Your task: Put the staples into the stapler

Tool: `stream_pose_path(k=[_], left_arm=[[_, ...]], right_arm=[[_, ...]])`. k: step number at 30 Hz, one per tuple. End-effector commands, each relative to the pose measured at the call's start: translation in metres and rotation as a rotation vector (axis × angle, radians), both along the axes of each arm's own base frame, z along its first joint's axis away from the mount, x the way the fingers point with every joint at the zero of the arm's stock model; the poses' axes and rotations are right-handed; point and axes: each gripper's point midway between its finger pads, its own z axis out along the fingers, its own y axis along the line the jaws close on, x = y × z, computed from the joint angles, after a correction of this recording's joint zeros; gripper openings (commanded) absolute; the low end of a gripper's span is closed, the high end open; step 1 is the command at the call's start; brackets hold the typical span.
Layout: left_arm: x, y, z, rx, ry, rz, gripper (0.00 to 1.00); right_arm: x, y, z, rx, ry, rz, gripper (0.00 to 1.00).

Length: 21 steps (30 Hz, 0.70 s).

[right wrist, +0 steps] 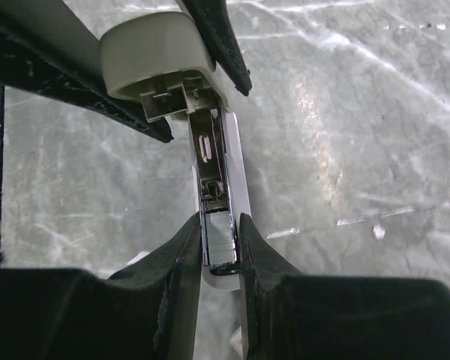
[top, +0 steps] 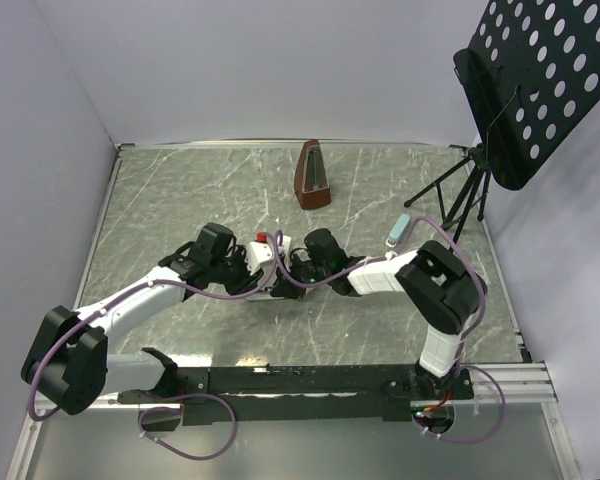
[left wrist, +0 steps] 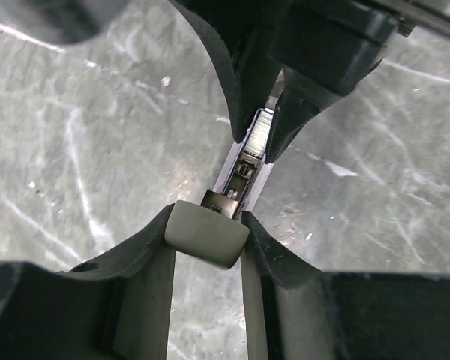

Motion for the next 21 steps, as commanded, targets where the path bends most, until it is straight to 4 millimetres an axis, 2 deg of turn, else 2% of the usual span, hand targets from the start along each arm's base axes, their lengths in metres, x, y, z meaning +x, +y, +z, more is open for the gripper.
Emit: stream_pose_path(k=[1,6,8,15,21], left_arm=[[-0.003,-0.01,0.002,0.019,0.015,0.007,0.07],[-0.002,-0.006,-0.001,0.045,0.009,0.018,0.08],[-0.003,-0.005,-0.002,0.044,0.005,0.015,0.08],[-0.001,0.0,-0.01,0.081,0.022,0.04,0.07],[0.004,0.003,-0.009,0.094,0.005,0.066,0.06]], right_arm=[[0.027,0.027,0.009,-0.002,-0.166,-0.012,0.24],[0.029,0.025,0.0,-0.04,-0.171,-0.005,0.35],[0.028,0.025,-0.001,-0.042,-0.173,-0.004,0.35],[0.029,0.021,0.001,-0.052,-0.187,-0.012,0.44],[0.035,0.011,0.01,-0.038,-0.205,-0.045,0.5]])
